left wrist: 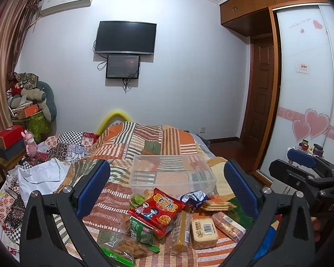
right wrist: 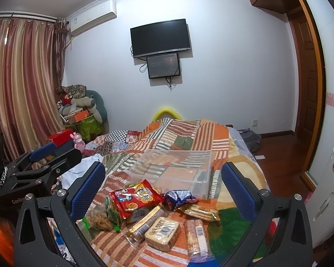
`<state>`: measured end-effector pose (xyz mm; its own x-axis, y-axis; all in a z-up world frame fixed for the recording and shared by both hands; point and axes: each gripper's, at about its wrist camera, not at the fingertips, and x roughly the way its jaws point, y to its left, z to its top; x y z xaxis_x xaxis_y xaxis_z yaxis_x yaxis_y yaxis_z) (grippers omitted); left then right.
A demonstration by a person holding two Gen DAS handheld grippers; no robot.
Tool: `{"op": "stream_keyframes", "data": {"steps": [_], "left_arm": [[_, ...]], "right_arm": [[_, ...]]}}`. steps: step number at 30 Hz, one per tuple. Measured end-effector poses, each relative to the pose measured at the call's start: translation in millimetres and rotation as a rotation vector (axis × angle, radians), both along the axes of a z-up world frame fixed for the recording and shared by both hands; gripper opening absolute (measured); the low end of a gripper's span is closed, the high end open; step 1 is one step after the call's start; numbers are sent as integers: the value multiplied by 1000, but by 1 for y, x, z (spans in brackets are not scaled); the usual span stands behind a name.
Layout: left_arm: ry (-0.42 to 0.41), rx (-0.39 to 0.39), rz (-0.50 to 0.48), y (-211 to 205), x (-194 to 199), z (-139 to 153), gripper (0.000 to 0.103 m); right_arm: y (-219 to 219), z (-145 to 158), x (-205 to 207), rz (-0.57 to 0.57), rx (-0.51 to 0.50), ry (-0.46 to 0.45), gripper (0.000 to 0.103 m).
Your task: Organize snacks
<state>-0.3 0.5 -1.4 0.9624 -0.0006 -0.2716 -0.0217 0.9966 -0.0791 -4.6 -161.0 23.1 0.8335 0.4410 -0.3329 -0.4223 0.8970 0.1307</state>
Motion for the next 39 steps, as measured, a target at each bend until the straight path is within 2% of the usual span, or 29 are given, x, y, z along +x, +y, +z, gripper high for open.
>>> {"op": "stream_keyframes", "data": {"steps": [39], "left_arm": [[0, 8, 5, -3, 1, -1, 103]], "right_arm": [[-1, -5, 0, 4, 9, 5, 103]]}}
